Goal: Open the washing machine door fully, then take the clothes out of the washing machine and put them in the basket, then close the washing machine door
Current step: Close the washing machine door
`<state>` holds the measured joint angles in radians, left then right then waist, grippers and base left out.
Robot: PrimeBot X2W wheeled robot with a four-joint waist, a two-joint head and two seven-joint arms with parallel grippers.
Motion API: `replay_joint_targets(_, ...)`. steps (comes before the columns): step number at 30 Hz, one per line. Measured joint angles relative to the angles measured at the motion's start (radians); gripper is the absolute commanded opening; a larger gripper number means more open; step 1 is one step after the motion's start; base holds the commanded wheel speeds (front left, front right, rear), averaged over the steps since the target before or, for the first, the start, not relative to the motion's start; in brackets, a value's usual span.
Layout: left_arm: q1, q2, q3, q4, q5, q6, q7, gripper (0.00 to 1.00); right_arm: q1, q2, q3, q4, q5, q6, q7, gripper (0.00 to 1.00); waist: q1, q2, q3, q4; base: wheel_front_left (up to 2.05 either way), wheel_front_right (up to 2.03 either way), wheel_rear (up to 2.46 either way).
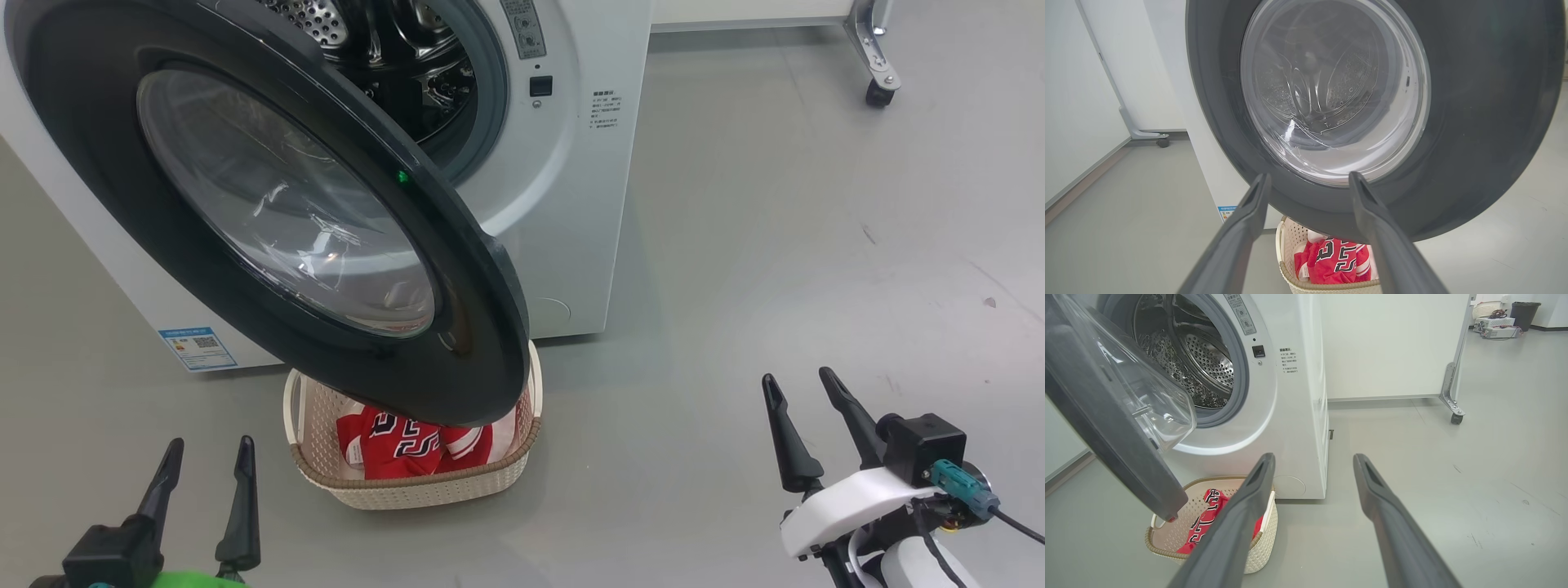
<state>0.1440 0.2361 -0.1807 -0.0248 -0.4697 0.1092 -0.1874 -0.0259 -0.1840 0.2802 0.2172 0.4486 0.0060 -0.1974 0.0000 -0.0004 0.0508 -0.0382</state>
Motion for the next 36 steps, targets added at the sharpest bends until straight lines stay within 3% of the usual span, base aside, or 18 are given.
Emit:
replay_joint_targets(18,0.000,-0.014,0.014,0.011,0.051,0.002,-0.003,1.00,0.011,-0.001,0.000,-0.012,0.000,-0.002,0.006,1.00,0.0000,0.0000,0.002,0.003,0.00,0.00,0.00)
replay_joint_targets(19,0.000,-0.015,0.014,0.011,0.054,0.005,-0.003,1.00,0.011,-0.001,0.000,-0.012,0.000,-0.005,0.007,0.75,0.0000,0.0000,0.003,0.004,0.00,0.00,0.00)
replay_joint_targets(20,0.000,-0.016,0.014,0.011,0.058,0.005,-0.003,1.00,0.011,-0.001,-0.001,-0.013,0.000,-0.009,0.007,0.32,0.0000,0.0000,0.003,0.004,0.00,0.00,0.00)
replay_joint_targets(21,0.000,-0.016,0.014,0.011,0.065,0.005,-0.003,1.00,0.011,-0.001,-0.002,-0.013,0.001,-0.009,0.007,0.00,0.0000,0.0000,0.004,0.005,0.00,0.00,0.00)
replay_joint_targets(36,-0.003,-0.047,-0.020,0.016,0.086,0.005,0.002,1.00,0.023,-0.015,-0.011,0.000,0.017,-0.008,0.026,0.00,0.0000,0.0000,0.003,0.056,0.00,0.00,0.00)
